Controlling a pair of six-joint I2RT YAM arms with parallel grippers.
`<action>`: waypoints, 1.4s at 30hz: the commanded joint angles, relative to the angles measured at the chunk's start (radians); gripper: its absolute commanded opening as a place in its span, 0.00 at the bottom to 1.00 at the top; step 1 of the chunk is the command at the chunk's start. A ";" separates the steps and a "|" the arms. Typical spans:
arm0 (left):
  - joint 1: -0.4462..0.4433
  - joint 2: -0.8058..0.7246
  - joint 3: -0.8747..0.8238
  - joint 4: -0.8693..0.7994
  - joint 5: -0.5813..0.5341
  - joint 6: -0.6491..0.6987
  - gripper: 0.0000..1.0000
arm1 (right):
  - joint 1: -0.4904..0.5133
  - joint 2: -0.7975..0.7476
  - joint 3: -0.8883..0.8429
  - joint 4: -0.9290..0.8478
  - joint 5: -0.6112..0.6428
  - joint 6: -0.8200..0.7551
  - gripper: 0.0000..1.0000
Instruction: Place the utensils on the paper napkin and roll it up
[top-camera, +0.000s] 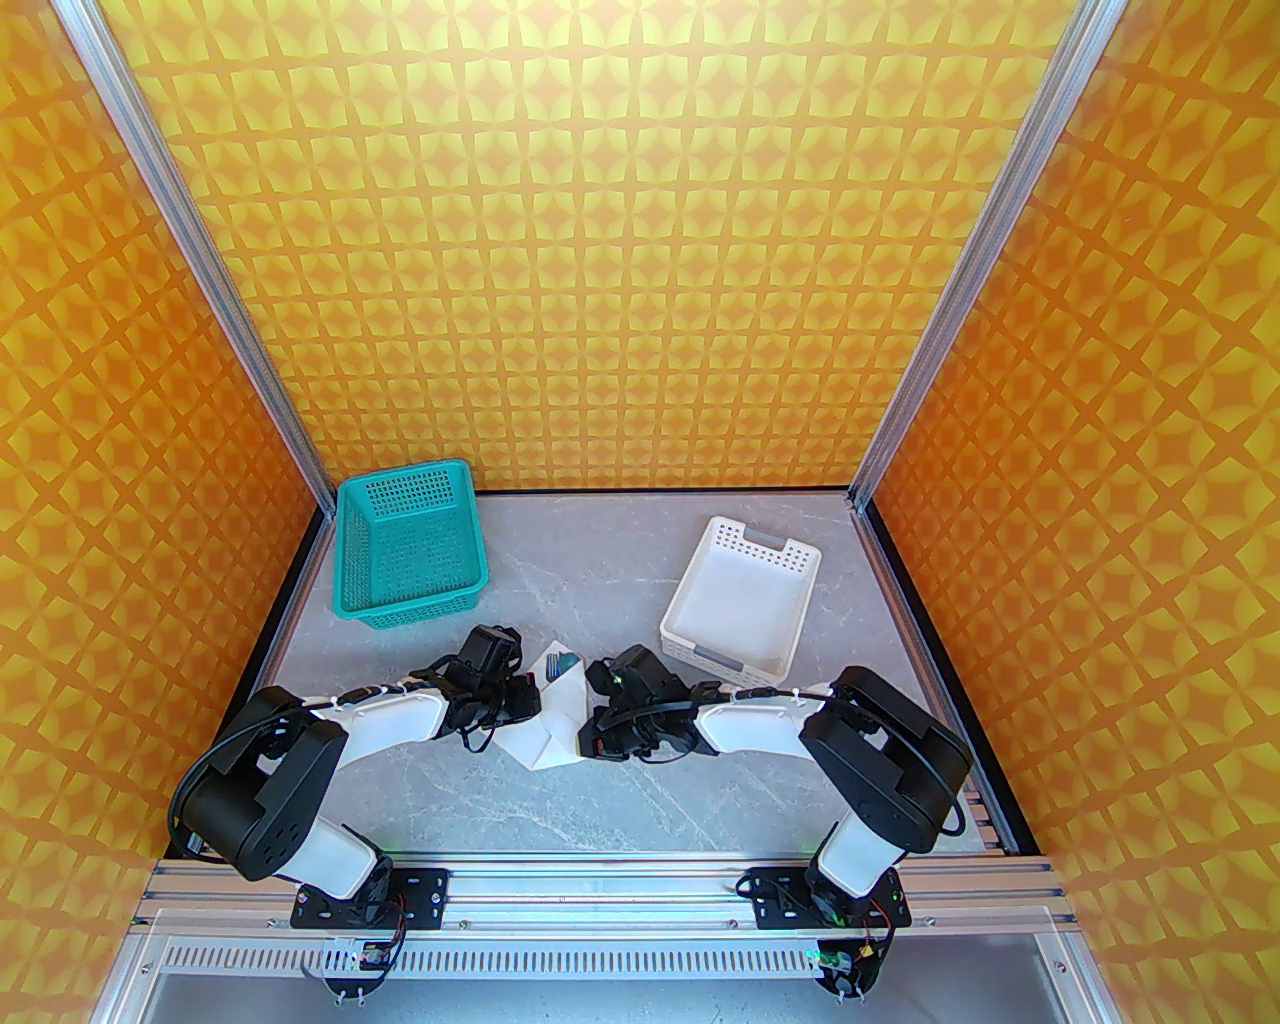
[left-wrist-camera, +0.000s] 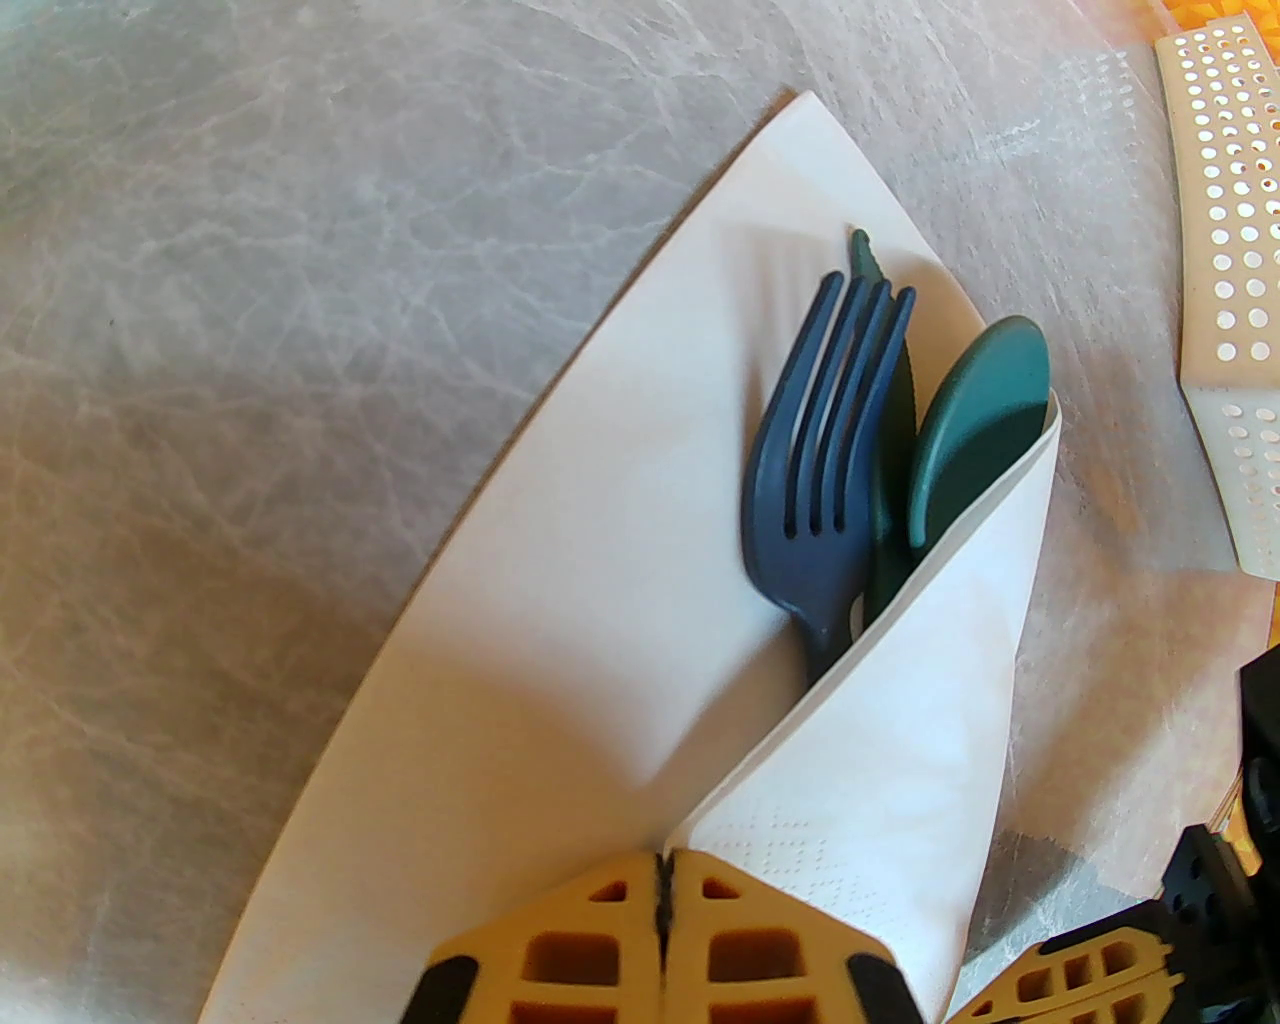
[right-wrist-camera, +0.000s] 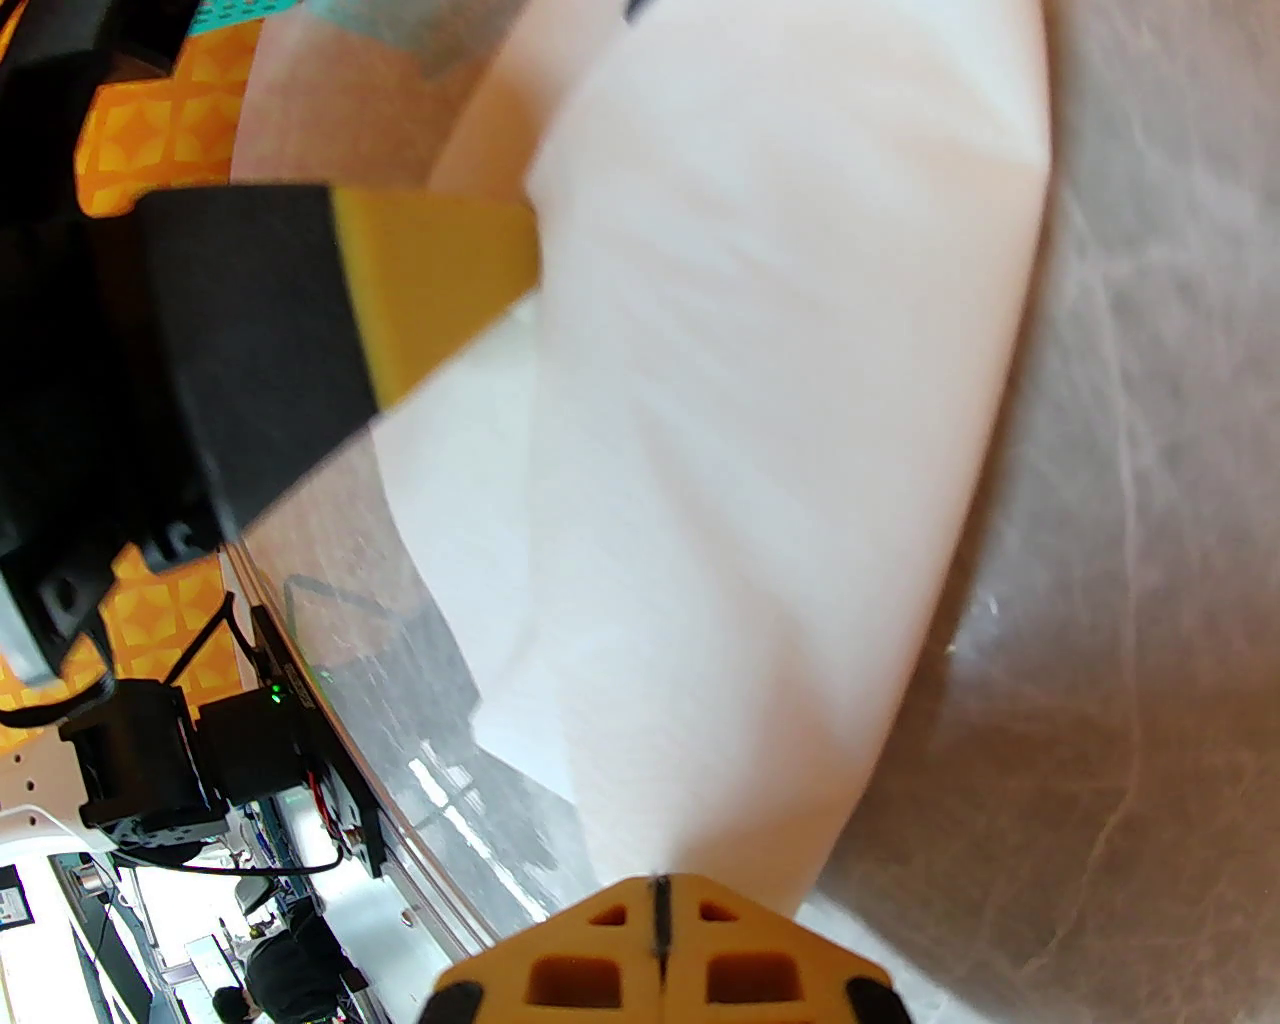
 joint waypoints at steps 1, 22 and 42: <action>-0.003 0.001 0.006 -0.053 -0.033 0.016 0.00 | 0.007 0.003 -0.030 0.005 -0.005 0.016 0.00; -0.002 -0.028 -0.064 0.051 0.032 -0.043 0.00 | 0.056 0.038 0.359 -0.377 0.576 -0.206 0.53; 0.003 -0.019 -0.113 0.113 0.065 -0.073 0.00 | 0.100 0.189 0.363 -0.238 0.561 -0.208 0.66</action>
